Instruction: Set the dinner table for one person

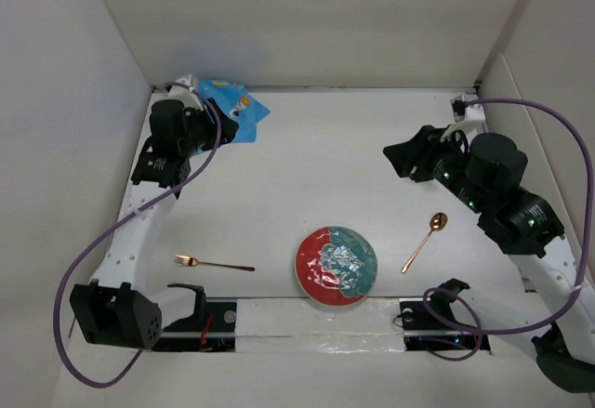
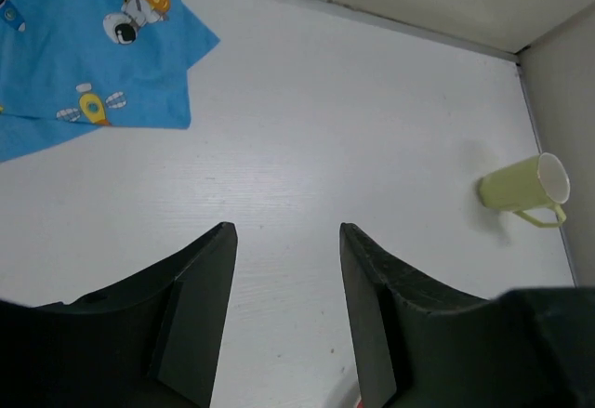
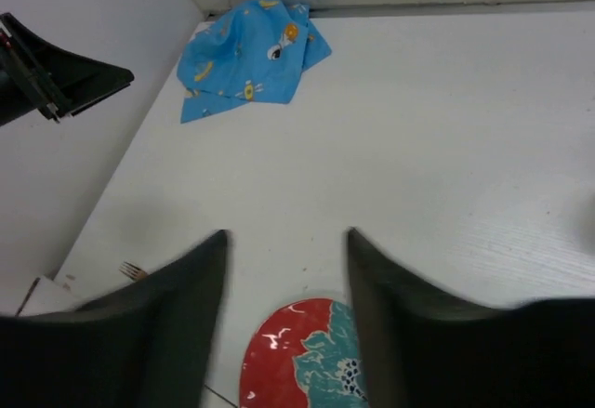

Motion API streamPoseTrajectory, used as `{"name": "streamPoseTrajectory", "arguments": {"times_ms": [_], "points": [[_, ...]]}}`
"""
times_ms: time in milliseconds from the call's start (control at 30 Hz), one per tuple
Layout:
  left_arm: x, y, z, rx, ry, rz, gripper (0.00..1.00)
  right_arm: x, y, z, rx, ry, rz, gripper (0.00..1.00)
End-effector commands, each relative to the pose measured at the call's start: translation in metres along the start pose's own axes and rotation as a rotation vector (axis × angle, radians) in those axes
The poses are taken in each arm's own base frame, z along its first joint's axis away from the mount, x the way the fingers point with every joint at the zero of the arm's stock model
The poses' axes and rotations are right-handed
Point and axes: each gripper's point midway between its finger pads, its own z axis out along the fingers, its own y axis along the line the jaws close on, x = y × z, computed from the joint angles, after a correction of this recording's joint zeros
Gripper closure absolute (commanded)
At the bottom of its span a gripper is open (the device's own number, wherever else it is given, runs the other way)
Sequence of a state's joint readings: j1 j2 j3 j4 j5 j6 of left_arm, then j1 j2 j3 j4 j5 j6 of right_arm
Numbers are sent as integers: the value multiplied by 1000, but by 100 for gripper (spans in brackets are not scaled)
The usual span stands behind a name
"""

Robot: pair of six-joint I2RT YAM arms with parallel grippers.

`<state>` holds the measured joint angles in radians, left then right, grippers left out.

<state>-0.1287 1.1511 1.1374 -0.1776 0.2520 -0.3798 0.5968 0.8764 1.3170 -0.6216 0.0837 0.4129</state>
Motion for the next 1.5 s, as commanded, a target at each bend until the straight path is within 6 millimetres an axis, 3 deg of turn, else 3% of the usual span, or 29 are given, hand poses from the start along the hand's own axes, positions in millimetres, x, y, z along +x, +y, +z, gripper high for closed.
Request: {"name": "streamPoseTrajectory", "arguments": {"times_ms": [0,33,67,100,133,167,200,267,433,467,533,567,767,867,1067,1233,1400,1467], "points": [[-8,3,3,-16,-9,27,55,-3,1,7,6,-22,24,54],[-13,8,9,-40,-23,38,66,-4,-2,11,17,-20,11,84],[-12,9,12,-43,-16,37,66,-2,-3,14,21,-10,10,84],[-15,8,18,-38,-25,38,74,-5,-2,14,22,-12,4,100],[-18,9,21,-38,-32,48,82,-5,-4,16,36,-8,-1,100],[-19,13,33,-51,-21,45,98,-5,-5,17,40,-7,-11,100],[-19,16,40,-68,-10,42,100,-6,-5,19,40,-10,-15,100],[-18,17,63,-113,19,75,100,-6,-8,21,49,-12,-26,100],[3,56,114,-315,150,110,100,5,-13,34,58,25,-44,100],[8,64,133,-335,180,114,94,6,-16,36,63,28,-42,100],[21,74,148,-362,235,115,87,9,-18,41,58,37,-40,100],[31,78,165,-368,263,122,81,13,-18,43,54,46,-41,100],[71,100,218,-426,356,185,61,23,-20,55,42,86,-38,100],[84,112,235,-449,382,201,53,30,-24,59,44,107,-34,100],[108,114,253,-489,414,295,53,43,-22,66,21,144,-28,89],[123,130,257,-561,438,324,54,43,-25,70,28,151,-27,88],[151,151,254,-617,508,345,60,40,-31,69,50,141,-32,88],[149,150,255,-606,498,351,61,38,-30,67,46,133,-33,88]]}}
